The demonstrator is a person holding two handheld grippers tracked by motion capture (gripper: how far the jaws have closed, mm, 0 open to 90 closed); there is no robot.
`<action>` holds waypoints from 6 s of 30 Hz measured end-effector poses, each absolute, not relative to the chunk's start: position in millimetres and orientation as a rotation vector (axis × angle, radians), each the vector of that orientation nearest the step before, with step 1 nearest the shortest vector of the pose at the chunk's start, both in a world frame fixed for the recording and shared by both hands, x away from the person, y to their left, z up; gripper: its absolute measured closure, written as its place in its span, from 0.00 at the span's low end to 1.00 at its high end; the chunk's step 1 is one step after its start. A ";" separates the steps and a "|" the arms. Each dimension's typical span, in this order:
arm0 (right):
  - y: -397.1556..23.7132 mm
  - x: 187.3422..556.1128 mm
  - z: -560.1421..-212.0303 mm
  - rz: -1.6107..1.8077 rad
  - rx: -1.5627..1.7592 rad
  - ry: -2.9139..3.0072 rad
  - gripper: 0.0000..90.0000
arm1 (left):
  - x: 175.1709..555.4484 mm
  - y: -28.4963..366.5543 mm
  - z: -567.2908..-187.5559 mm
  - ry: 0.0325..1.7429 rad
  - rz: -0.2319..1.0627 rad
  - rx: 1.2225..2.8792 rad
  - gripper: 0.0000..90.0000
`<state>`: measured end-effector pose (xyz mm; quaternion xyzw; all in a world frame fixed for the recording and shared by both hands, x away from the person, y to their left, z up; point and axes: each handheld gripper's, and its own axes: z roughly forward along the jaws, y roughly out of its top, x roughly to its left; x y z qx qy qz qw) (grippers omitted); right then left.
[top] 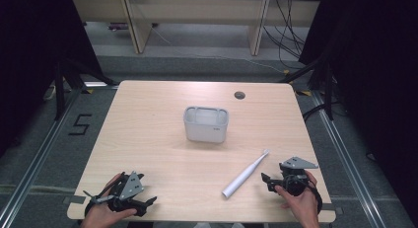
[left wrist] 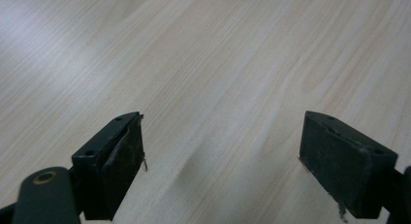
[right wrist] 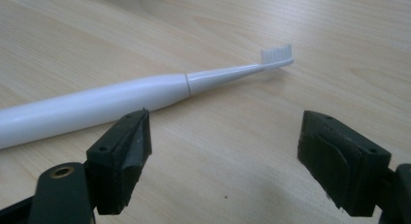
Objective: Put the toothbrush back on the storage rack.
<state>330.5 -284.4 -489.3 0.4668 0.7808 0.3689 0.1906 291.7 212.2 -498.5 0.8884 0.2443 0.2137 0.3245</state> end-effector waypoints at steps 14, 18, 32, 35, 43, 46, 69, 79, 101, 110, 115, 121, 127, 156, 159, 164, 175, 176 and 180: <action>-275.9 327.9 -485.9 1.084 1.359 2.166 0.23 | 291.8 212.2 -498.2 0.636 0.561 2.332 0.17; -271.8 327.2 -482.3 1.115 1.320 2.172 0.27 | 291.7 212.0 -498.3 0.637 0.561 2.331 0.17; -257.5 328.4 -479.1 1.160 1.238 2.203 0.33 | 290.9 210.2 -501.4 0.657 0.547 2.285 0.17; -252.4 328.8 -478.2 1.169 1.208 2.232 0.35 | 291.3 211.0 -500.6 0.648 0.557 2.302 0.17; -239.2 328.6 -474.1 1.199 1.149 2.244 0.44 | 291.7 211.6 -500.6 0.648 0.559 2.308 0.17; -236.0 328.9 -472.9 1.206 1.146 2.253 0.45 | 291.7 211.7 -500.6 0.650 0.563 2.310 0.17; -192.0 326.2 -480.9 1.161 1.002 2.451 0.95 | 291.7 211.5 -501.1 0.650 0.553 2.309 0.17; -177.7 329.5 -488.0 1.121 0.928 2.524 0.99 | 291.4 211.9 -500.7 0.649 0.562 2.313 0.17; -181.8 312.2 -493.9 1.093 0.918 2.604 0.98 | 291.2 212.4 -500.1 0.653 0.553 2.303 0.17; -196.3 303.9 -492.6 1.078 0.942 2.607 0.98 | 290.9 212.8 -499.7 0.653 0.551 2.303 0.17; -204.1 299.8 -493.5 1.088 0.974 2.592 0.98 | 290.6 212.4 -500.1 0.657 0.551 2.301 0.17; -216.9 298.2 -493.4 1.070 0.993 2.572 0.97 | 291.5 212.5 -500.3 0.649 0.555 2.308 0.17; -224.3 297.6 -492.2 1.059 1.039 2.565 0.97 | 291.3 213.1 -499.7 0.644 0.557 2.321 0.17; -250.3 301.1 -487.6 0.998 1.103 2.512 0.97 | 291.4 212.5 -500.5 0.652 0.554 2.305 0.17; -251.6 299.0 -485.4 0.994 1.174 2.507 0.97 | 290.9 212.3 -499.9 0.650 0.554 2.304 0.17; -255.9 303.1 -483.8 0.981 1.110 2.502 0.94 | 290.9 212.0 -500.7 0.660 0.548 2.300 0.17; -227.5 331.8 -463.2 0.818 0.973 2.587 0.52 | 292.0 213.4 -500.6 0.657 0.558 2.305 0.17; -222.8 335.3 -463.7 0.801 0.954 2.592 0.52 | 291.7 213.5 -500.7 0.661 0.556 2.303 0.17; -209.9 346.4 -465.1 0.742 0.920 2.632 0.52 | 292.1 215.0 -499.6 0.650 0.561 2.321 0.17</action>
